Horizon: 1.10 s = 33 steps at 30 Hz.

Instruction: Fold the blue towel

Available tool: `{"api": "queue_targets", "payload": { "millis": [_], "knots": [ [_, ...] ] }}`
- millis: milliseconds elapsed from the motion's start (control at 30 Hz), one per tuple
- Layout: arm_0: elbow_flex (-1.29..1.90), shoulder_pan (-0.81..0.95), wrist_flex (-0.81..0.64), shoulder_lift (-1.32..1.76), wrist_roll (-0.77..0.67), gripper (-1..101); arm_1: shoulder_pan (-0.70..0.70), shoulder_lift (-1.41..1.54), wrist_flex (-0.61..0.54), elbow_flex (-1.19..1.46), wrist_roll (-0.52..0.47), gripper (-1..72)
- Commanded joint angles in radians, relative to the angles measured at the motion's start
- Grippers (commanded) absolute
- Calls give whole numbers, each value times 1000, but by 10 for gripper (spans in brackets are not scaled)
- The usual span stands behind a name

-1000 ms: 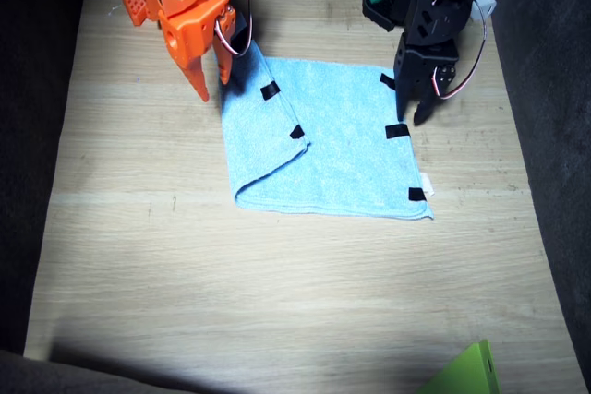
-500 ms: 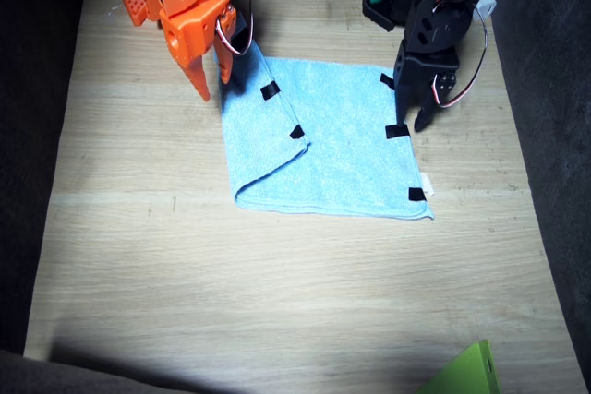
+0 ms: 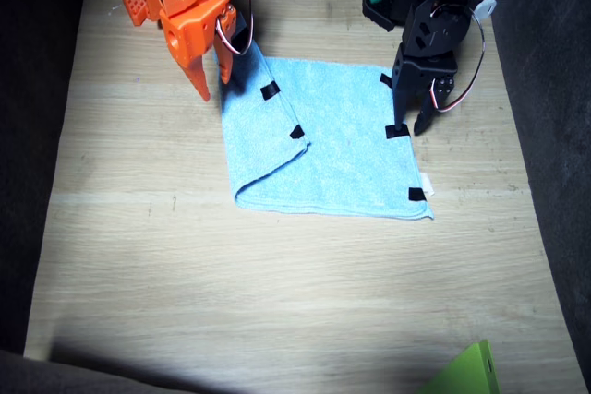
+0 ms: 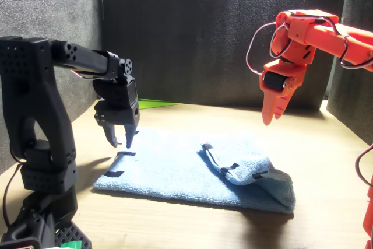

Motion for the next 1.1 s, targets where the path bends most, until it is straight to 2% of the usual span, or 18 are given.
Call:
{"api": "queue_targets", "payload": {
  "millis": [0, 400, 1067],
  "knots": [
    [31, 23, -18, 86, 0, 175, 18, 40, 25, -6, 18, 224],
    [202, 2, -51, 213, -6, 179, 31, 49, 25, -6, 26, 224],
    [-35, 23, 95, -49, -5, 186, 37, 46, 18, -6, 28, 225]
  ]
}}
